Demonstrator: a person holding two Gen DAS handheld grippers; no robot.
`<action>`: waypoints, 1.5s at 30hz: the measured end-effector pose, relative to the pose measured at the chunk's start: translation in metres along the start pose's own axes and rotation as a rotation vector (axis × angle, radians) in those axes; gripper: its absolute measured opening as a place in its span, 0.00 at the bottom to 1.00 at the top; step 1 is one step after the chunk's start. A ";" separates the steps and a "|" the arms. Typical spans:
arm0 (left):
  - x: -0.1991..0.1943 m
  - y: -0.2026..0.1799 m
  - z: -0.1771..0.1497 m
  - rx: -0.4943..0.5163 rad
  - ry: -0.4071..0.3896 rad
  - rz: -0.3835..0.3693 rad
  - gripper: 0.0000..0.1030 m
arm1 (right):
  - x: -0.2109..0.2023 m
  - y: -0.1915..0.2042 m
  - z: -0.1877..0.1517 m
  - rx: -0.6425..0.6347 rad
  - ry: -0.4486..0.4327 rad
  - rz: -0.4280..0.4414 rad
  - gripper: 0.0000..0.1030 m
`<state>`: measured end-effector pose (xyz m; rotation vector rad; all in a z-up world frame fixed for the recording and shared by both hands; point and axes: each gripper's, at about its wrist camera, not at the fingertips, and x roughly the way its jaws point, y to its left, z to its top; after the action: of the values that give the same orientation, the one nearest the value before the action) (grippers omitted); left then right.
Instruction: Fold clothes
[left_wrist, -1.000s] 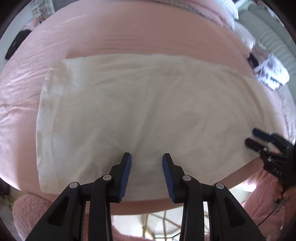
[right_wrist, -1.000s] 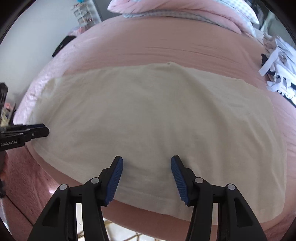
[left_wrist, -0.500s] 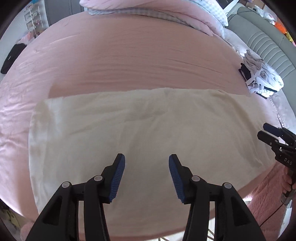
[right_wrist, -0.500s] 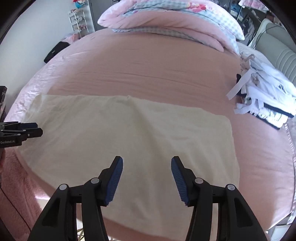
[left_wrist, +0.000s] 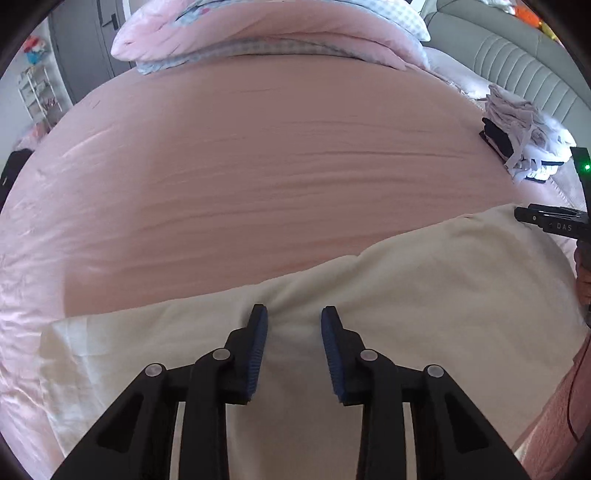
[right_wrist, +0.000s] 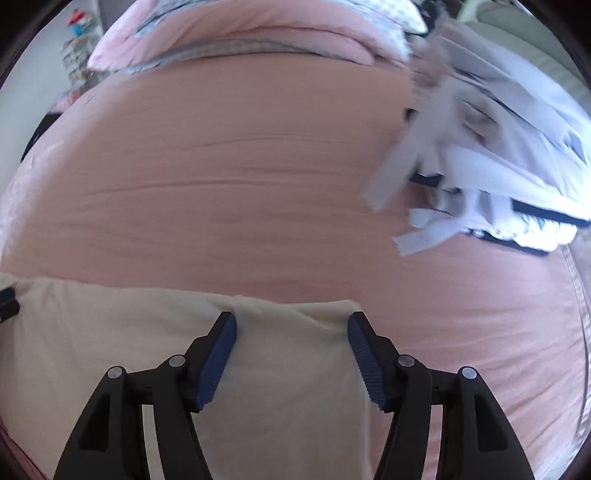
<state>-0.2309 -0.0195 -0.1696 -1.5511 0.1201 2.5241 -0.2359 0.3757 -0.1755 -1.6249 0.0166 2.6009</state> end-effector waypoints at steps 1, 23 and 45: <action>-0.002 0.014 0.000 -0.046 0.008 0.087 0.33 | 0.000 -0.010 0.000 0.015 0.003 -0.080 0.58; -0.029 -0.067 -0.065 0.111 0.127 0.078 0.84 | -0.033 0.064 -0.048 -0.107 -0.043 0.006 0.61; -0.072 -0.095 -0.152 0.049 0.051 -0.017 0.85 | -0.090 0.112 -0.147 -0.142 -0.113 0.058 0.64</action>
<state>-0.0482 0.0420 -0.1722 -1.5919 0.1732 2.4503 -0.0730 0.2513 -0.1626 -1.5379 -0.1323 2.7925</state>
